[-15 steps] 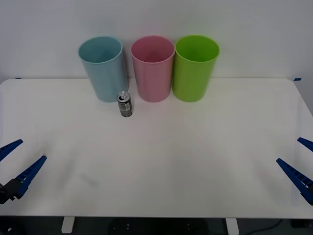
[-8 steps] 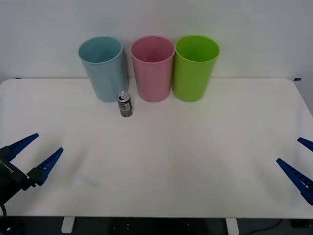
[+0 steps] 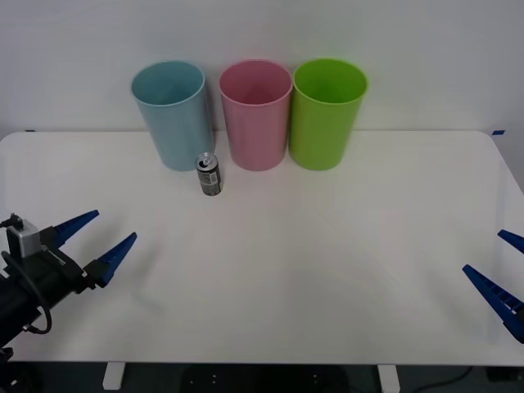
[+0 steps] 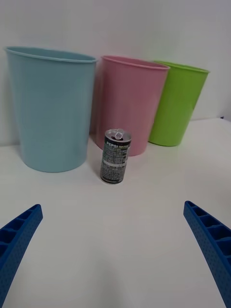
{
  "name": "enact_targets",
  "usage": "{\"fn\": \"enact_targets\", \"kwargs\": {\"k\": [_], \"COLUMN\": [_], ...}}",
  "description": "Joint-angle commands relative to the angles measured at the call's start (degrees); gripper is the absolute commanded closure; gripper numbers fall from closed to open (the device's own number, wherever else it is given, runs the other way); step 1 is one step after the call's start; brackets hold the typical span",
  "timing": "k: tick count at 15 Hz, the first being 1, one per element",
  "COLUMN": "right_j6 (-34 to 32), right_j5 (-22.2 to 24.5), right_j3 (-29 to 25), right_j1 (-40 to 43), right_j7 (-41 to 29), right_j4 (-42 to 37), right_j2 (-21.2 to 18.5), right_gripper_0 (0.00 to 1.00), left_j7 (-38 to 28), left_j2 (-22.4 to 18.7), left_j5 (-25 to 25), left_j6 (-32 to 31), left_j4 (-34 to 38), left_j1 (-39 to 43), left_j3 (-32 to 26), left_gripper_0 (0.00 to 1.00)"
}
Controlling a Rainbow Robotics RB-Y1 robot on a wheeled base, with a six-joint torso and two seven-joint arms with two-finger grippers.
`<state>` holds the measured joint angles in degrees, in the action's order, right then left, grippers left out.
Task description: Grasp the object on the table and drop it into the matching bin: aluminum can to the light blue bin, PET bottle to the pink bin.
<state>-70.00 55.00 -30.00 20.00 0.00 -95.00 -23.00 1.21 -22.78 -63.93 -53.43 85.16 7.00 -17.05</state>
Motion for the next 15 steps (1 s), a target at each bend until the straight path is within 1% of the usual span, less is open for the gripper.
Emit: {"fn": "enact_targets", "kwargs": {"k": [1, 3, 4, 6, 7, 9, 12, 15], "right_j6": [0.00, 0.00, 0.00, 0.00, 0.00, 0.00, 0.00, 0.00], "right_j5": [0.00, 0.00, 0.00, 0.00, 0.00, 0.00, 0.00, 0.00], "right_j3": [0.00, 0.00, 0.00, 0.00, 0.00, 0.00, 0.00, 0.00], "right_j1": [0.00, 0.00, 0.00, 0.00, 0.00, 0.00, 0.00, 0.00], "right_j7": [0.00, 0.00, 0.00, 0.00, 0.00, 0.00, 0.00, 0.00], "right_j4": [0.00, 0.00, 0.00, 0.00, 0.00, 0.00, 0.00, 0.00], "right_j2": [0.00, 0.00, 0.00, 0.00, 0.00, 0.00, 0.00, 0.00], "right_gripper_0": [0.00, 0.00, 0.00, 0.00, 0.00, 0.00, 0.00, 0.00], "left_j7": [0.10, 0.54, 0.37, 0.46, 0.46, 0.72, 0.81, 0.63], "left_j2": [0.01, 0.01, 0.01, 0.45, 1.07, 2.65, 5.46, 7.57], "left_j5": [-0.32, -0.67, -1.90, -2.61, -3.84, -4.54, -8.06, -9.90], "left_j6": [0.70, 0.79, 0.96, 1.67, 2.28, 3.16, 6.85, 7.99], "left_j4": [-3.33, -6.41, -7.55, -8.87, -9.66, -10.80, -11.06, -12.21], "left_j1": [-3.31, -6.03, -7.53, -9.20, -10.43, -11.83, -13.41, -14.91], "left_j3": [1.32, 1.94, 1.94, 2.29, 2.29, 2.29, 2.29, 2.29], "left_gripper_0": [0.00, 0.00, 0.00, 0.00, 0.00, 0.00, 0.00, 0.00]}}
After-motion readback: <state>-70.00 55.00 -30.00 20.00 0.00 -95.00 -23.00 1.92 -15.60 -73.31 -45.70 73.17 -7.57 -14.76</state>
